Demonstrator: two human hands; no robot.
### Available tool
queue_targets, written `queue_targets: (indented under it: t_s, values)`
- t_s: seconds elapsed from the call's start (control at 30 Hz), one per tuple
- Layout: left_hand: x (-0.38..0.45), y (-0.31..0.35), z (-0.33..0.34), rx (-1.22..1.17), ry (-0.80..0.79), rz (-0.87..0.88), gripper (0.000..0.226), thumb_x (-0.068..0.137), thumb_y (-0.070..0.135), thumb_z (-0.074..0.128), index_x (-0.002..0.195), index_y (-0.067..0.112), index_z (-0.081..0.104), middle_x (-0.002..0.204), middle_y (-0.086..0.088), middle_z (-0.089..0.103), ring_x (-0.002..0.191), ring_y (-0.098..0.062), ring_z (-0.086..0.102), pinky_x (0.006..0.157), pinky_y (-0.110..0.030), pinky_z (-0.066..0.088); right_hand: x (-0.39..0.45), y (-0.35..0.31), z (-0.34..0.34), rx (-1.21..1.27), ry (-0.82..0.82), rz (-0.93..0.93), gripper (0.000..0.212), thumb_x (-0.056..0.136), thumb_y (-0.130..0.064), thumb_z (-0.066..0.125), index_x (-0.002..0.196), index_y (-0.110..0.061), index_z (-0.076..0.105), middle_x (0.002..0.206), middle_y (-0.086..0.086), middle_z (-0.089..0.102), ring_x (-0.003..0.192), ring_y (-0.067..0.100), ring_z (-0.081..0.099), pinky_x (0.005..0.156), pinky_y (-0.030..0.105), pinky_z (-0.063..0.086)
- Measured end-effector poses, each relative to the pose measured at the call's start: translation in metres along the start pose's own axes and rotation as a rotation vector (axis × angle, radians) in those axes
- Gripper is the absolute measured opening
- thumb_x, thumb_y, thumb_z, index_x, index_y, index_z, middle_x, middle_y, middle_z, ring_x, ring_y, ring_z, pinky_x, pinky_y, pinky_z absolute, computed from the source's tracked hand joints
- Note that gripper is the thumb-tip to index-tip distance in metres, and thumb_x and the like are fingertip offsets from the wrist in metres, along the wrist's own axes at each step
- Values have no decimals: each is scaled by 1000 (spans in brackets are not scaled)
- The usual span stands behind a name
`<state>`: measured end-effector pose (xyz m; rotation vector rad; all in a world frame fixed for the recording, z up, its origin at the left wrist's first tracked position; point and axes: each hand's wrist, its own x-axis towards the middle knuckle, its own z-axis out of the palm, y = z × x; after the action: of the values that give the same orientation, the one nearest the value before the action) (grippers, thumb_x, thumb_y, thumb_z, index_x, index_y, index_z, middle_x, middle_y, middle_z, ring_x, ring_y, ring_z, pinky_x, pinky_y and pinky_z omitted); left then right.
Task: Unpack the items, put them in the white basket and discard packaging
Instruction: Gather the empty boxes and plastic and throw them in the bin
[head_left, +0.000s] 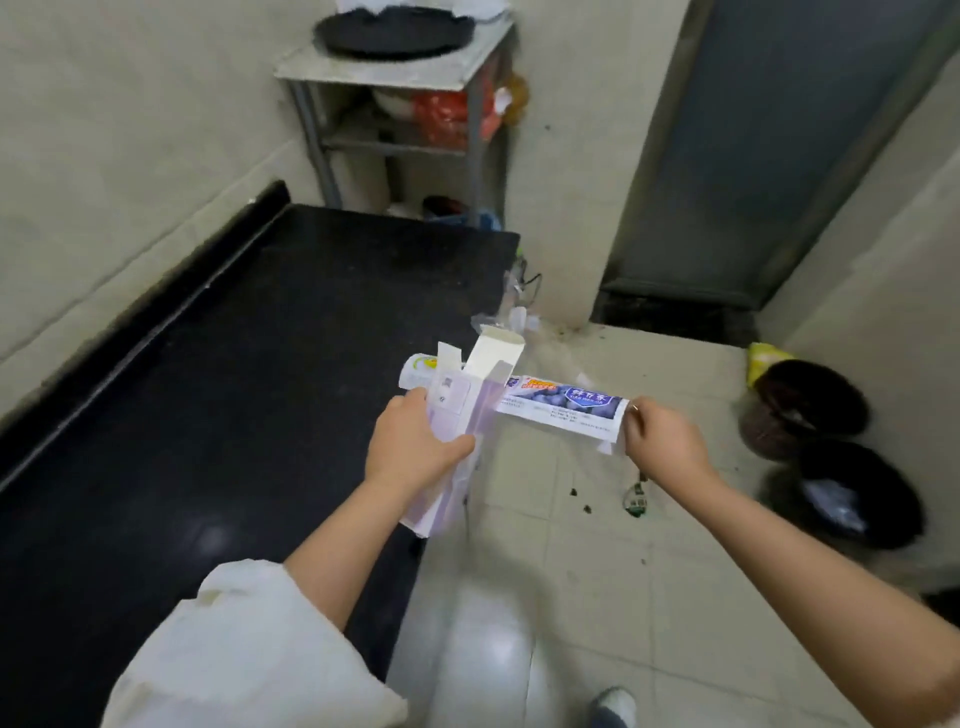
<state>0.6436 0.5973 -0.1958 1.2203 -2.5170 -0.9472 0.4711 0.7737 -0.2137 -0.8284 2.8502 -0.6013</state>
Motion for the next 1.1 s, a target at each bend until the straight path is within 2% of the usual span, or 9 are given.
queue_targets:
  t_s: [0.17,0.23,0.37,0.43,0.5,0.57,0.87,0.97,1.1]
  values:
    - [41,152,101,73,-161,223,45,70,30,72,102,2,56,110,-17,60,102,-32,56,69,-30,38,17,150,-67,113,119,281,22,89,-4,43,93,7,62,99,34,66,92,45,61,77,43,46]
    - [46,214,146,101,-213,321,48,71,33,71,106,3,56,114,-17,59,107,-32,54,73,-32,40,16,207,-89,156,175,391,22,90,-4,44,85,10,61,97,36,65,89,44,60,71,41,43]
    - [45,311,222,148,-315,480,53,72,41,69,112,9,55,116,-16,58,112,-34,52,84,-37,45,10,297,-125,202,271,589,32,90,-5,42,59,-5,45,92,35,64,80,41,56,61,30,27]
    - [46,349,255,188,-350,537,53,74,40,69,113,8,54,118,-17,58,112,-35,51,86,-37,44,11,333,-142,206,311,663,28,91,-4,41,69,5,55,93,37,64,86,44,57,62,33,26]
    - [49,384,285,238,-370,585,50,76,36,69,113,6,54,118,-17,59,113,-35,51,87,-37,44,18,363,-155,207,339,724,26,92,-5,40,86,13,58,96,36,64,90,45,57,68,38,37]
    - [55,417,316,264,-407,631,51,78,37,68,115,5,55,119,-18,59,113,-35,51,89,-37,43,29,391,-166,194,359,775,28,92,-6,39,93,13,59,99,36,64,92,44,58,76,41,43]
    - [149,552,452,249,-563,707,61,72,38,74,123,12,53,124,-13,59,114,-30,53,88,-35,47,129,520,-200,111,348,972,30,92,-7,38,89,14,60,99,36,64,94,45,59,81,42,46]
    - [183,591,493,285,-617,700,62,71,37,74,123,10,52,125,-13,57,114,-31,54,92,-38,50,157,556,-203,110,298,1047,25,93,-7,38,80,7,56,101,36,63,94,44,59,81,43,46]
    - [207,634,547,370,-682,677,61,71,39,75,115,4,52,121,-17,56,113,-32,52,90,-37,46,180,603,-201,167,282,1175,24,92,-7,39,79,5,56,98,31,65,86,37,61,71,35,44]
